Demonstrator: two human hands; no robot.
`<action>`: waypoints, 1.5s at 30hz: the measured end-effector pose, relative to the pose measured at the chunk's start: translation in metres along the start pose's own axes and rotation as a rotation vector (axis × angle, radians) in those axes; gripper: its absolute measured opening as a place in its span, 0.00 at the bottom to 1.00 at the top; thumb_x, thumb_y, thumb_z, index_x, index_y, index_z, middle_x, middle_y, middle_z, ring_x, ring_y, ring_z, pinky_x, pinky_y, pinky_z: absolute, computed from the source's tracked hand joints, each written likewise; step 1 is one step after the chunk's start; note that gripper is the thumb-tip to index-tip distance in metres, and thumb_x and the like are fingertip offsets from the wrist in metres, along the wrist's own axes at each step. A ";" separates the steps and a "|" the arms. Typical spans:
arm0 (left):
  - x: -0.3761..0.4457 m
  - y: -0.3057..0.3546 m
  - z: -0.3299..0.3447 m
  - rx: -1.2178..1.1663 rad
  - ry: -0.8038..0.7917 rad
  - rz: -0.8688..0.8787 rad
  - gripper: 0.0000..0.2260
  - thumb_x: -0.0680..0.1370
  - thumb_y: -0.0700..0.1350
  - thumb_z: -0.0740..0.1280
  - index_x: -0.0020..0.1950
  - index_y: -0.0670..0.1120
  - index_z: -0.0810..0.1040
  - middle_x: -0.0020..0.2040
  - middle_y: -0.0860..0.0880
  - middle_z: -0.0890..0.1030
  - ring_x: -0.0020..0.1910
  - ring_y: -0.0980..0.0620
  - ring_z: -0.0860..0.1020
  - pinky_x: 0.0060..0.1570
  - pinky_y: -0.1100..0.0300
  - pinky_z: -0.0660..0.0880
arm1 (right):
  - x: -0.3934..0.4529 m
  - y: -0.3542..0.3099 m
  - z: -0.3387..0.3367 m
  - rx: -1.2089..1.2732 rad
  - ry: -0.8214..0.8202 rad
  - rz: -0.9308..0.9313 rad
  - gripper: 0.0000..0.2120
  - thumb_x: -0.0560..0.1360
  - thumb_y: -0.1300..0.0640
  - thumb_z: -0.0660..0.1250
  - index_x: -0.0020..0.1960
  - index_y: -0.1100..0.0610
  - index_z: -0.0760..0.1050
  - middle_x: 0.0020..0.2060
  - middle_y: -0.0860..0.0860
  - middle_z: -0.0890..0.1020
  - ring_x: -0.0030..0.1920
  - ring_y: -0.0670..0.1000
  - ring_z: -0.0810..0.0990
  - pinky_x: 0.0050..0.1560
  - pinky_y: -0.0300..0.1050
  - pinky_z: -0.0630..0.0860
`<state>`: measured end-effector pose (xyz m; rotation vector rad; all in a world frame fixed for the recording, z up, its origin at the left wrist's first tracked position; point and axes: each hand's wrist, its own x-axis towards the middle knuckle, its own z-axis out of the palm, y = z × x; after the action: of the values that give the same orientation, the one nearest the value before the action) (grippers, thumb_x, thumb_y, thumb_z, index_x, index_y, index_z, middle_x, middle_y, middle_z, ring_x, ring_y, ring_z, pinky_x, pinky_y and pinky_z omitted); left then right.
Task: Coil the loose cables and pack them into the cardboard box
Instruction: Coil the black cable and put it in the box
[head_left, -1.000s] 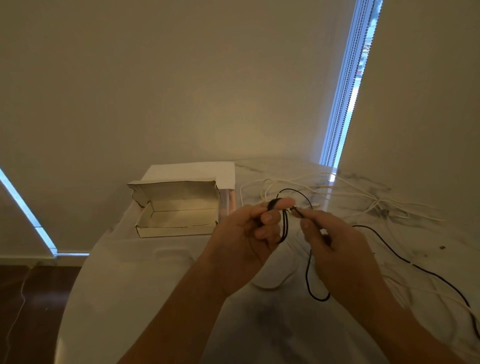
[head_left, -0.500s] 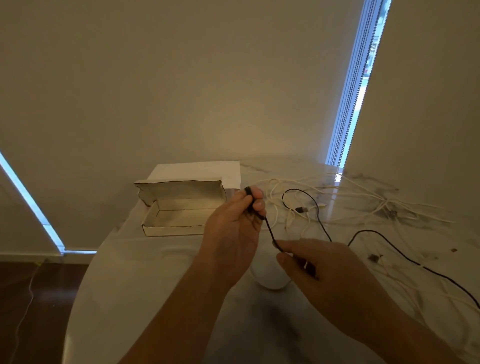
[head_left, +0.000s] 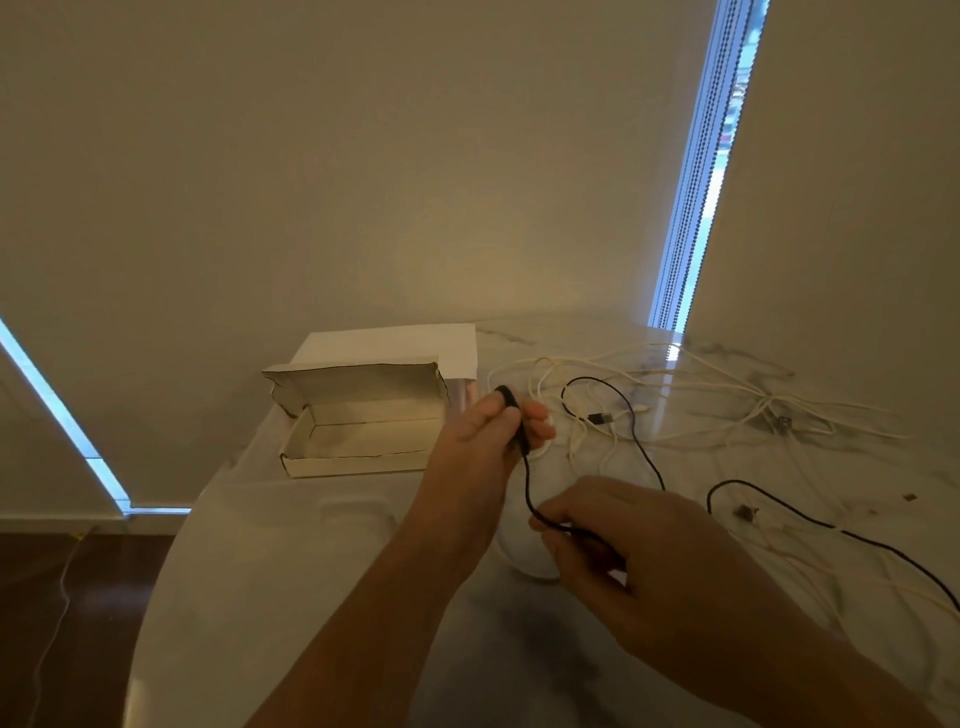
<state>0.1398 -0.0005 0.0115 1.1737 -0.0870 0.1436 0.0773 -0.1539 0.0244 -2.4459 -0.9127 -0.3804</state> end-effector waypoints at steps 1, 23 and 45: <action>-0.002 -0.001 0.001 0.072 -0.046 -0.005 0.13 0.83 0.35 0.57 0.48 0.42 0.81 0.42 0.46 0.84 0.43 0.51 0.82 0.51 0.57 0.77 | 0.000 0.000 0.000 0.008 0.039 -0.005 0.10 0.78 0.45 0.56 0.52 0.42 0.75 0.39 0.36 0.74 0.38 0.38 0.75 0.38 0.31 0.71; -0.011 0.008 0.003 0.027 -0.437 -0.304 0.19 0.81 0.37 0.50 0.52 0.33 0.80 0.29 0.49 0.65 0.26 0.57 0.61 0.29 0.63 0.57 | 0.008 0.037 -0.005 -0.010 0.439 0.269 0.09 0.78 0.46 0.58 0.50 0.44 0.77 0.40 0.42 0.78 0.41 0.41 0.76 0.37 0.39 0.72; 0.006 0.013 -0.009 -0.463 -0.070 -0.117 0.15 0.83 0.38 0.54 0.67 0.32 0.70 0.39 0.48 0.75 0.33 0.57 0.70 0.44 0.59 0.67 | 0.002 0.011 0.020 -0.023 -0.044 0.208 0.20 0.81 0.43 0.53 0.71 0.42 0.68 0.43 0.38 0.75 0.41 0.40 0.73 0.40 0.31 0.65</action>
<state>0.1435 0.0135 0.0205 0.7193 -0.1069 -0.0224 0.0881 -0.1491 0.0041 -2.5483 -0.6659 -0.2655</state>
